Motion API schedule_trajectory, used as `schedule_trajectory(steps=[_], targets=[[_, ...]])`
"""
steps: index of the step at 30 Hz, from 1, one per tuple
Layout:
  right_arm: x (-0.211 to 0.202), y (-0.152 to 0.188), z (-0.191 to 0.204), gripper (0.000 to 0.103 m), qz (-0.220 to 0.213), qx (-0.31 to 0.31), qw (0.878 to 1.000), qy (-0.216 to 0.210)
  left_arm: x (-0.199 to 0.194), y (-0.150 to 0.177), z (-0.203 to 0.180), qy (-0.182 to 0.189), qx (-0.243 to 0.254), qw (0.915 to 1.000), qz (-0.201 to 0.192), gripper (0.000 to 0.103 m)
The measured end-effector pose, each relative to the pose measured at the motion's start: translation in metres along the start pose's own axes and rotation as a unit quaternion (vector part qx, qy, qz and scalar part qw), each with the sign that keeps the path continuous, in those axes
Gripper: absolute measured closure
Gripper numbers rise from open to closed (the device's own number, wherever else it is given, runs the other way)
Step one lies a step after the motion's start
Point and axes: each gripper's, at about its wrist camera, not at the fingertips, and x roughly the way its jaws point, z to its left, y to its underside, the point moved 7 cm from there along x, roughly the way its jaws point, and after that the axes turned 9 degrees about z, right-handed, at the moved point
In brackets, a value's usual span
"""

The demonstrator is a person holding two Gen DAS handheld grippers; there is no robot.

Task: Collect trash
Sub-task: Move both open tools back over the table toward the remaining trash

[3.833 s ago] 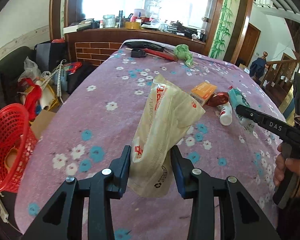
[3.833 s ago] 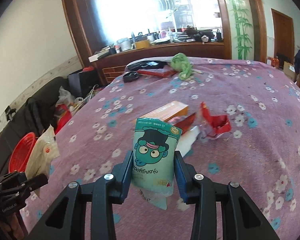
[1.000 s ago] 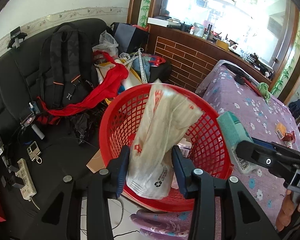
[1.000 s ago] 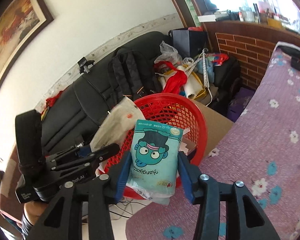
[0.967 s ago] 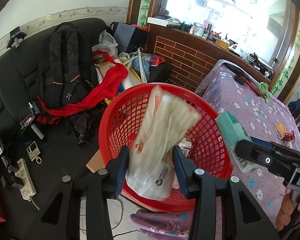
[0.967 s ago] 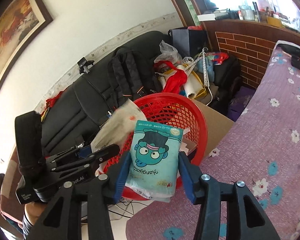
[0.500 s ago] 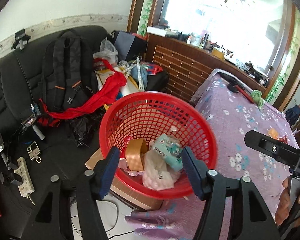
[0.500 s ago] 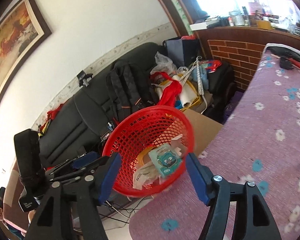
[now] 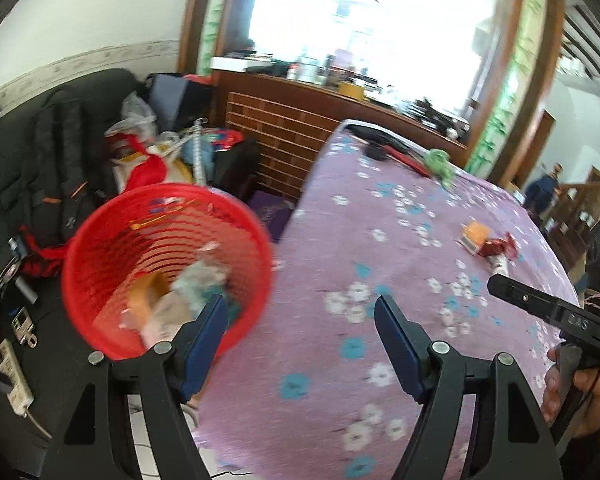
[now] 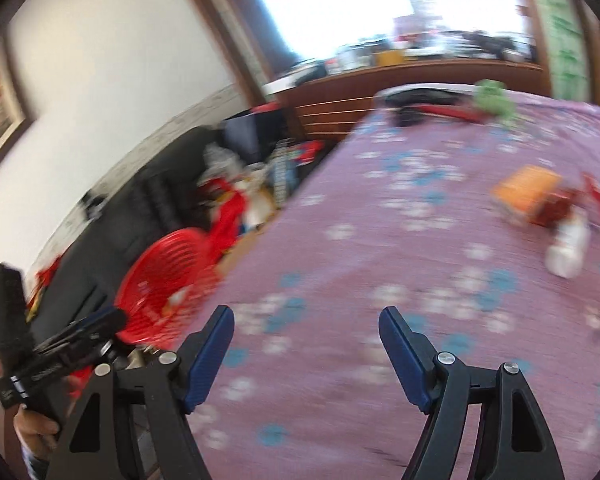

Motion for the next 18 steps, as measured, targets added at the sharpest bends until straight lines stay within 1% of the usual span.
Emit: schedule_trajectory(steps=[4, 8, 10, 14, 18], targets=[[-0.03, -0.002, -0.066, 0.025, -0.017, 0.068, 0.997, 0.031, 0.005, -0.009, -0.039, 0.011, 0.038, 0.9992, 0.001, 0.027], [-0.055, -0.005, -0.106, 0.025, -0.04, 0.099, 0.993, 0.054, 0.011, -0.014, -0.069, 0.023, 0.064, 0.9977, 0.004, 0.027], [-0.062, -0.006, -0.125, 0.025, -0.043, 0.113, 0.99, 0.068, 0.016, -0.014, -0.082, 0.028, 0.075, 0.9968, 0.007, 0.027], [-0.062, -0.011, -0.151, 0.025, -0.044, 0.124, 0.987, 0.094, 0.023, -0.014, -0.102, 0.037, 0.088, 0.9954, 0.012, 0.027], [-0.046, -0.021, -0.179, 0.026, -0.032, 0.141, 0.982, 0.122, 0.032, -0.015, -0.119, 0.047, 0.095, 0.9941, 0.02, 0.027]])
